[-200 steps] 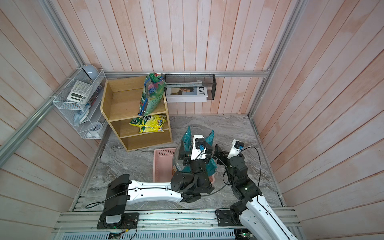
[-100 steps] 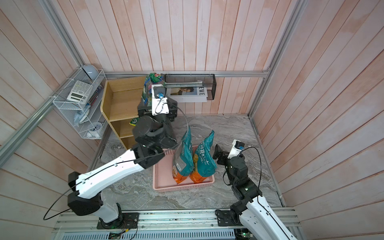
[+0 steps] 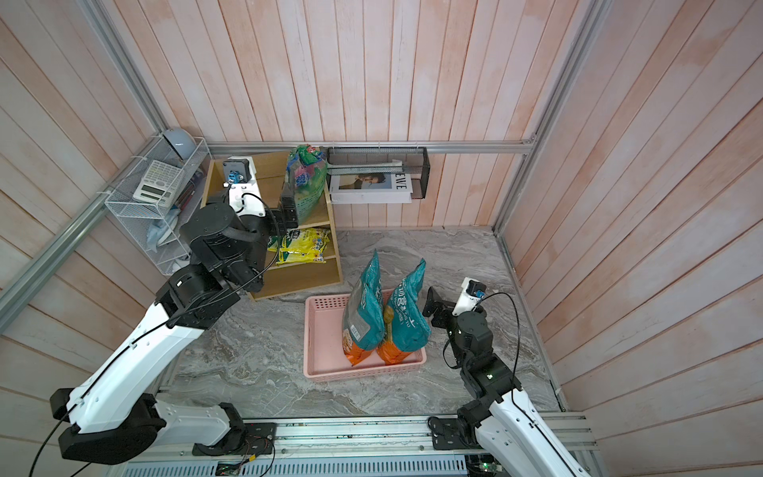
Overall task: Take down the fertilizer bag from the shelf
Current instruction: Pick up the fertilizer bag from the shelf.
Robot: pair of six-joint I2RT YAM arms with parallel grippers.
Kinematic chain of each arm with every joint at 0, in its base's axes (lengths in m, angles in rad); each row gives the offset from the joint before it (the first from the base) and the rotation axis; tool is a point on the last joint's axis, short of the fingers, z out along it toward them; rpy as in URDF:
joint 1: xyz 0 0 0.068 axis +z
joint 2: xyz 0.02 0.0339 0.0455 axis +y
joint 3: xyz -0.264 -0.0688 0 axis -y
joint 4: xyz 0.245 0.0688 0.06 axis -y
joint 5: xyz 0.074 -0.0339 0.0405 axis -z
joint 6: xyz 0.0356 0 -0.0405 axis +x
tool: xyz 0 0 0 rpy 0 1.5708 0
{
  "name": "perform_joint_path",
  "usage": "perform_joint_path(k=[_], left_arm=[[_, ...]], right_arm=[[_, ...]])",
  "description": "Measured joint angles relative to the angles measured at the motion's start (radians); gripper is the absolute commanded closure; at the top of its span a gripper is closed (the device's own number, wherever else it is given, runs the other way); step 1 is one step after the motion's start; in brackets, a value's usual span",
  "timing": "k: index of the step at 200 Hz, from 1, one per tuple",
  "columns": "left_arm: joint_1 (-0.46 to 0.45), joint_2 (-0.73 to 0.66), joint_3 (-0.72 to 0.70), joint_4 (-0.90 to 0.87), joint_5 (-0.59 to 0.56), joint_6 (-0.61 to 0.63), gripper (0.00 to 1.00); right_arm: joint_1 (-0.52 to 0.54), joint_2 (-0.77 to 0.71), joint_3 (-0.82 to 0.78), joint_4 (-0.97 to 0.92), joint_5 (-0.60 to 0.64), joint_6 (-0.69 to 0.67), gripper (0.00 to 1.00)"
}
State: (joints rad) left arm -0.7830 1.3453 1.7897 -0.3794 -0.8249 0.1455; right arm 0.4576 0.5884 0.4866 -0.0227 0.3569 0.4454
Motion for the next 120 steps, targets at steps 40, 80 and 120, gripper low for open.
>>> perform_joint_path(k=[40, 80, 120], left_arm=[[0.146, 0.097, 0.063, -0.106, 0.146, -0.072, 0.02], [0.179, 0.186, 0.132, -0.154, 0.241, -0.090, 0.02], [0.180, 0.192, 0.137, -0.142, 0.306, -0.098, 0.02]], right_arm=[[0.000, -0.007, 0.000, 0.000, 0.000, 0.000, 0.02], [0.000, -0.003, 0.000, 0.000, 0.000, -0.001, 0.02], [0.000, 0.001, 0.000, 0.000, -0.003, -0.001, 0.02]])
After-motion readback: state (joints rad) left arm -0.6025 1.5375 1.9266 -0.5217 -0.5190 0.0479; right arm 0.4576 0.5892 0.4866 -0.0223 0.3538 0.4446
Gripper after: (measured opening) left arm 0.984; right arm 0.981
